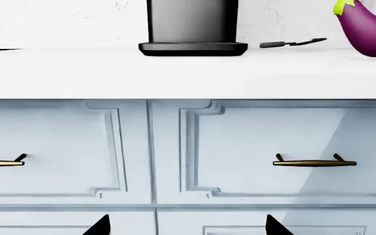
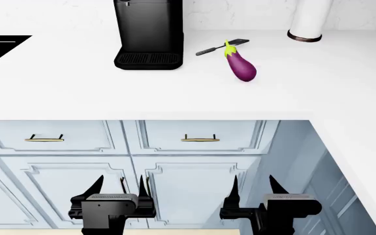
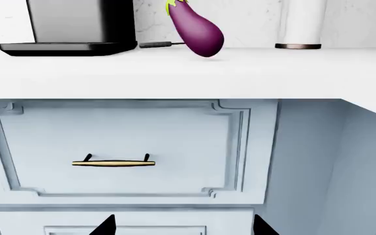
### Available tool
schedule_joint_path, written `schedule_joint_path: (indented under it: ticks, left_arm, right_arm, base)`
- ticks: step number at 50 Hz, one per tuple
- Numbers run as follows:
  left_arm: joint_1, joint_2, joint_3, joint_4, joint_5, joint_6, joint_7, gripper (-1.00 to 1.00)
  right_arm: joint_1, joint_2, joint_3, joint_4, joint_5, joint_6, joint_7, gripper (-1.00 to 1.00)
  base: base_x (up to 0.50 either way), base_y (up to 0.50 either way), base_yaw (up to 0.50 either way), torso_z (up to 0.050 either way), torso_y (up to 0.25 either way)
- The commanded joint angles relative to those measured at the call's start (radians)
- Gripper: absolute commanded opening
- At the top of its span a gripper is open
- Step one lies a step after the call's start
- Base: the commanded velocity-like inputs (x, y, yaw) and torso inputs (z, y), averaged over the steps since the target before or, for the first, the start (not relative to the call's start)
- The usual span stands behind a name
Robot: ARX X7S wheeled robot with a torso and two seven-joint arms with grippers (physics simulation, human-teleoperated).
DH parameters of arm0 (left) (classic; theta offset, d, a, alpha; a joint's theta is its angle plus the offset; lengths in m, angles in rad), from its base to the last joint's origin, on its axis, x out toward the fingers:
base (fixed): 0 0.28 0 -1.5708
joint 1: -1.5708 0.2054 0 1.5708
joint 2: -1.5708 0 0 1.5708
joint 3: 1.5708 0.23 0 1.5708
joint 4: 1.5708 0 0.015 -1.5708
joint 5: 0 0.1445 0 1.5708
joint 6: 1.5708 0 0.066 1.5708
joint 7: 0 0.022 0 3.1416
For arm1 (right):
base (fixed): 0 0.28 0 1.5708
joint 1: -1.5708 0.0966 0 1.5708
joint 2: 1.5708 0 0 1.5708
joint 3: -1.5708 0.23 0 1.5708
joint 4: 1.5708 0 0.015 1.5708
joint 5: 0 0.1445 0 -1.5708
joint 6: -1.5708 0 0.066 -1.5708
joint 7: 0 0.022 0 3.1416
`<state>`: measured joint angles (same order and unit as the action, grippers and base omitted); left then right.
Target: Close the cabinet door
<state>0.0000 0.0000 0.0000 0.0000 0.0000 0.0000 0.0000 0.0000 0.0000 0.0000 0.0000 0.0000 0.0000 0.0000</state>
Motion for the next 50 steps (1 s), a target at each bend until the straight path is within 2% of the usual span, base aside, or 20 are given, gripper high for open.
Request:
schedule_joint_path:
  ticks: [1, 9, 13, 14, 16, 18, 19, 20, 21, 23, 24, 25, 26, 27, 28, 29, 30, 32, 36, 50]
  left_arm:
    - [-0.001, -0.014, 0.024, -0.009, -0.026, 0.0, -0.01, 1.0]
    - [0.011, -0.041, 0.073, 0.004, -0.036, -0.006, -0.033, 1.0]
    - [0.016, -0.049, 0.078, 0.043, -0.063, -0.045, -0.036, 1.0]
    - [0.018, -0.051, 0.071, 0.112, -0.059, -0.08, -0.057, 1.0]
    - [0.016, -0.071, 0.07, 0.412, -0.076, -0.265, -0.07, 1.0]
    - [-0.008, -0.088, 0.058, 0.712, -0.116, -0.427, -0.079, 1.0]
    - [-0.047, -0.095, 0.026, 0.862, -0.182, -0.537, -0.079, 1.0]
    - [-0.066, -0.1, 0.015, 0.957, -0.2, -0.58, -0.083, 1.0]
    - [-0.141, -0.134, -0.002, 1.046, -0.26, -0.674, -0.127, 1.0]
    - [-0.35, -0.434, 0.294, 1.047, -0.56, -0.465, -0.427, 1.0]
    - [-0.473, -0.584, 0.444, 1.047, -0.662, -0.348, -0.577, 1.0]
    - [-0.537, -0.734, 0.588, 1.047, -0.675, -0.286, -0.727, 1.0]
    - [-0.558, -0.884, 0.643, 1.047, -0.663, -0.257, -0.877, 1.0]
    - [-0.513, -0.964, 0.647, 1.036, -0.614, -0.213, -1.007, 1.0]
    - [-0.406, -0.982, 0.63, 0.979, -0.61, -0.063, -0.978, 1.0]
    - [-0.47, -0.983, 0.635, 1.012, -0.653, -0.141, -0.998, 1.0]
    - [-0.457, -0.976, 0.656, 1.033, -0.57, -0.149, -1.005, 1.0]
    - [-0.463, -0.964, 0.669, 1.028, -0.555, -0.167, -1.01, 1.0]
    - [-0.453, -0.986, 0.649, 1.019, -0.596, -0.116, -1.007, 1.0]
    - [-0.466, -0.989, 0.643, 0.983, -0.61, -0.113, -1.011, 1.0]
  right_arm:
    - [0.006, 0.018, -0.019, 0.011, 0.01, -0.011, 0.018, 1.0]
    - [0.004, 0.042, -0.044, -0.029, 0.036, 0.017, 0.05, 1.0]
    - [-0.016, 0.052, -0.041, -0.145, 0.095, 0.106, 0.041, 1.0]
    - [-0.023, 0.06, -0.035, -0.236, 0.102, 0.145, 0.05, 1.0]
    - [0.003, 0.101, 0.004, -0.536, 0.194, 0.344, 0.06, 1.0]
    - [0.074, 0.144, 0.014, -0.836, 0.17, 0.501, 0.111, 1.0]
    - [0.157, 0.153, 0.062, -0.986, 0.247, 0.651, 0.135, 1.0]
    - [0.179, 0.182, 0.07, -1.047, 0.302, 0.706, 0.174, 1.0]
    - [0.23, 0.332, 0.014, -1.047, 0.452, 0.631, 0.324, 1.0]
    - [0.501, 0.632, -0.239, -1.047, 0.752, 0.497, 0.624, 1.0]
    - [0.602, 0.782, -0.301, -1.047, 0.885, 0.454, 0.774, 1.0]
    - [0.646, 0.876, -0.323, -1.046, 0.912, 0.428, 0.924, 1.0]
    - [0.673, 0.884, -0.341, -1.045, 0.923, 0.431, 1.053, 1.0]
    - [0.687, 0.878, -0.346, -1.043, 0.929, 0.426, 1.068, 1.0]
    - [0.681, 0.861, -0.371, -1.028, 0.906, 0.435, 1.061, 1.0]
    - [0.686, 0.852, -0.387, -1.021, 0.898, 0.441, 1.05, 1.0]
    - [0.682, 0.85, -0.398, -1.025, 0.886, 0.433, 1.032, 1.0]
    - [0.684, 0.849, -0.406, -1.021, 0.871, 0.437, 1.031, 1.0]
    - [0.661, 0.86, -0.385, -1.005, 0.878, 0.396, 1.02, 1.0]
    - [0.653, 0.857, -0.386, -0.963, 0.868, 0.372, 0.999, 1.0]
  base:
    - [0.0, 0.0, 0.0, 0.0, 0.0]
    - [0.0, 0.0, 0.0, 0.0, 0.0]
    - [0.0, 0.0, 0.0, 0.0, 0.0]
    - [0.0, 0.0, 0.0, 0.0, 0.0]
    - [0.0, 0.0, 0.0, 0.0, 0.0]
    - [0.0, 0.0, 0.0, 0.0, 0.0]
    - [0.0, 0.0, 0.0, 0.0, 0.0]
    - [0.0, 0.0, 0.0, 0.0, 0.0]
    - [0.0, 0.0, 0.0, 0.0, 0.0]
    - [0.0, 0.0, 0.0, 0.0, 0.0]
    - [0.0, 0.0, 0.0, 0.0, 0.0]
    - [0.0, 0.0, 0.0, 0.0, 0.0]
    - [0.0, 0.0, 0.0, 0.0, 0.0]
    - [0.0, 0.0, 0.0, 0.0, 0.0]
    - [0.0, 0.0, 0.0, 0.0, 0.0]
    - [0.0, 0.0, 0.0, 0.0, 0.0]
    - [0.0, 0.0, 0.0, 0.0, 0.0]
    - [0.0, 0.0, 0.0, 0.0, 0.0]
    - [0.32, 0.0, 0.0, 0.0, 0.0]
    - [0.5, 0.0, 0.0, 0.0, 0.0]
